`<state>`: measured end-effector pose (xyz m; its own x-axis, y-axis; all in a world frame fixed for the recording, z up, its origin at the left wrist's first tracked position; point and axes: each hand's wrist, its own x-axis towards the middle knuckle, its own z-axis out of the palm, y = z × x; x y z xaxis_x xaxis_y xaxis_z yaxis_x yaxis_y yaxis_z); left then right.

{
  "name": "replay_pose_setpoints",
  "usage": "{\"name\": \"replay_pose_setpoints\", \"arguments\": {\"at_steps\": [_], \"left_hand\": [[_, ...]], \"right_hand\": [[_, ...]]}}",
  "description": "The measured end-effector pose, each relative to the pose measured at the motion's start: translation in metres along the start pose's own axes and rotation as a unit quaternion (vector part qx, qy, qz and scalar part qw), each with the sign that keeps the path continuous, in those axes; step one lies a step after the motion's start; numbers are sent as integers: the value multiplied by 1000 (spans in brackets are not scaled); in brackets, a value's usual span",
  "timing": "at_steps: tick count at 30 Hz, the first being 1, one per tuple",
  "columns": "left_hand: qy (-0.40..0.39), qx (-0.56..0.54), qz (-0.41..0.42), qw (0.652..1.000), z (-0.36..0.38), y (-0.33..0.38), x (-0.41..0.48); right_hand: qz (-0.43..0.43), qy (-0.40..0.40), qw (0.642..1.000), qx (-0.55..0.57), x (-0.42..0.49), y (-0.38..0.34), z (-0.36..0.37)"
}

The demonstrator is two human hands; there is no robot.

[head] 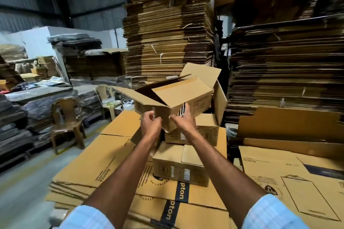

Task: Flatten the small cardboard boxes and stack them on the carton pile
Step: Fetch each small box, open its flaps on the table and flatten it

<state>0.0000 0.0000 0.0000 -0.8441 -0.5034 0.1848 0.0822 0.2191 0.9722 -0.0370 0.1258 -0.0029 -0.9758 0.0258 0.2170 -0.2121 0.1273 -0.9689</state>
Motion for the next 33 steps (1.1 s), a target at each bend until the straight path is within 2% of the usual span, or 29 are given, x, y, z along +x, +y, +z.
{"name": "replay_pose_setpoints", "arguments": {"at_steps": [7, 9, 14, 18, 21, 24, 30, 33], "left_hand": [[0, -56, -37, 998, -17, -8, 69], [-21, -33, -23, 999, -23, -19, 101], [-11, 5, -22, 1000, -42, -48, 186], [-41, -24, 3, 999, -44, -47, 235], [-46, -39, 13, 998, -45, -25, 241], [-67, -84, 11, 994, -42, -17, 253], [-112, -95, -63, 987, -36, -26, 270], [-194, -181, -113, 958, -28, -16, 248]], "right_hand": [[-1, 4, 999, -51, 29, 12, 25], [-8, 12, 998, -66, 37, 14, 29], [-6, 21, 992, -121, 58, 23, 43], [-55, 80, 981, -169, 82, 29, 64], [-104, 147, 972, -152, 93, 33, 75], [-115, 171, 966, -157, 100, 34, 76], [-132, 264, 952, -81, 100, 34, 61], [-159, 309, 937, -42, 96, 36, 47]]}}
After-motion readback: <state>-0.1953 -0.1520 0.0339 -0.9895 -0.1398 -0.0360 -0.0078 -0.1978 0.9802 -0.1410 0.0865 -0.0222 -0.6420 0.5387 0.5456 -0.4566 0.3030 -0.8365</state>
